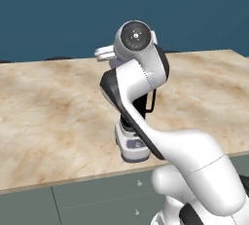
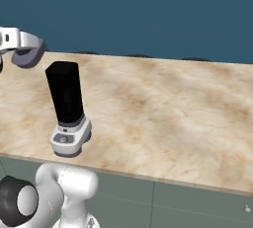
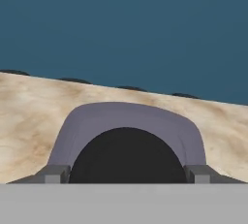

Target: Close the lid blender by securely placing the lid on top.

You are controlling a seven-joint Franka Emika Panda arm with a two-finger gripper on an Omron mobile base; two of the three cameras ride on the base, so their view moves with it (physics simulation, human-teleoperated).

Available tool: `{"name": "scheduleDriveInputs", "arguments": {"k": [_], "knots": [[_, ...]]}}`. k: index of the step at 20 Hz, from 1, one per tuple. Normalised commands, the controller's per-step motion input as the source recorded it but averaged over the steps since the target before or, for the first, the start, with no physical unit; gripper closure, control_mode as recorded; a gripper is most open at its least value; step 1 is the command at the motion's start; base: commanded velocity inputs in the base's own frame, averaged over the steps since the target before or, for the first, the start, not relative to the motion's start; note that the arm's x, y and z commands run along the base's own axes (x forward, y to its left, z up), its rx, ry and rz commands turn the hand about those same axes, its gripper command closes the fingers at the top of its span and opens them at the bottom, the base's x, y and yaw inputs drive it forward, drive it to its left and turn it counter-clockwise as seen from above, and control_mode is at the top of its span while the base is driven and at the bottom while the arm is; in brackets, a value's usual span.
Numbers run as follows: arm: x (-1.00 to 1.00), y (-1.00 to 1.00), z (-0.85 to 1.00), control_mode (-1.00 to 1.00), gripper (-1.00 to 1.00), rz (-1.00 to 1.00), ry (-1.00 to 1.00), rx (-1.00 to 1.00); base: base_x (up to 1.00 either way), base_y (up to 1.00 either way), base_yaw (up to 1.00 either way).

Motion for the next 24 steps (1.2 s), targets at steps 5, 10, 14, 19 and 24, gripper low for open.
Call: {"name": "scheduleDriveInputs", "arguments": {"k": [5, 10, 14, 19, 24], "knots": [[0.13, -0.5, 0.07, -1.0, 1.0, 0.0, 0.05, 0.01, 0.0, 0.0, 0.0], [0.39, -0.23, -0.2, -1.0, 1.0, 0.01, 0.17, 0.0, 0.0, 0.0, 0.0], [0.45, -0.14, -0.21, -1.0, 1.0, 0.04, 0.17, 0.01, 0.0, 0.0, 0.0], [0.43, -0.05, -0.01, -1.0, 1.0, 0.05, 0.16, 0.04, 0.0, 0.0, 0.0], [0.12, 0.0, -0.05, -1.0, 1.0, 0.0, 0.04, 0.01, 0.0, 0.0, 0.0]]}}
